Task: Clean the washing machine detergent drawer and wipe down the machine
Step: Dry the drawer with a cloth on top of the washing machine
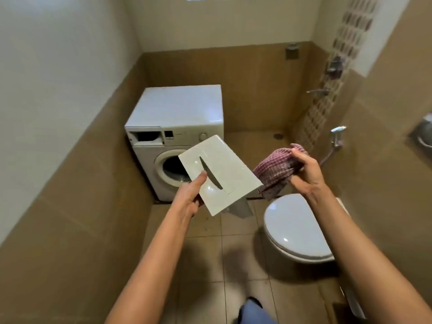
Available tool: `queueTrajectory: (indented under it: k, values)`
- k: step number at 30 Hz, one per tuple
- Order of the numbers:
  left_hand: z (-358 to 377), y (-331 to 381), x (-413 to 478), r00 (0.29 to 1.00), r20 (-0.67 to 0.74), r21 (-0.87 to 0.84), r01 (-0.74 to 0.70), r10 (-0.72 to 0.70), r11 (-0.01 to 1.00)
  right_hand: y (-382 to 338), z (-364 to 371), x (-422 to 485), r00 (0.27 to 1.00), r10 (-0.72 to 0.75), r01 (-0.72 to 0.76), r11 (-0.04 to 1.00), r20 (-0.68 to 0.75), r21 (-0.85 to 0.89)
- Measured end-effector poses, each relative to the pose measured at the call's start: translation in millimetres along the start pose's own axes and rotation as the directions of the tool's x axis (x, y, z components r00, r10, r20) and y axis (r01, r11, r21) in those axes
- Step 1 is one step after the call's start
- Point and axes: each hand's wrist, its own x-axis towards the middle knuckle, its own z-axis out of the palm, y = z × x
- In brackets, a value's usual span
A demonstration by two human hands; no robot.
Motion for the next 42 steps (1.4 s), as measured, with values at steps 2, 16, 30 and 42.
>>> queueTrajectory:
  k: [2, 16, 30, 42]
  values:
    - [-14.3, 19.4, 21.7, 0.999, -0.037, -0.055, -0.024, 0.022, 0.998, 10.1, 28.4, 28.6, 0.998, 0.021, -0.022, 1.000, 0.062, 0.012]
    - [-51.4, 160.5, 220.9, 0.985, -0.168, -0.378, -0.095, 0.033, 0.921, 28.6, 186.5, 271.3, 0.922, 0.159, -0.172, 0.985, 0.353, 0.005]
    - [-58.5, 252.8, 398.8, 0.983, -0.178, -0.474, -0.114, 0.032, 0.873, 50.2, 271.6, 450.5, 0.943, 0.187, -0.247, 0.947, 0.275, 0.204]
    - [-82.8, 359.1, 554.3, 0.989, -0.148, -0.189, -0.006, -0.022, 0.982, 98.1, 331.9, 581.0, 0.986, 0.079, -0.134, 0.898, 0.146, 0.418]
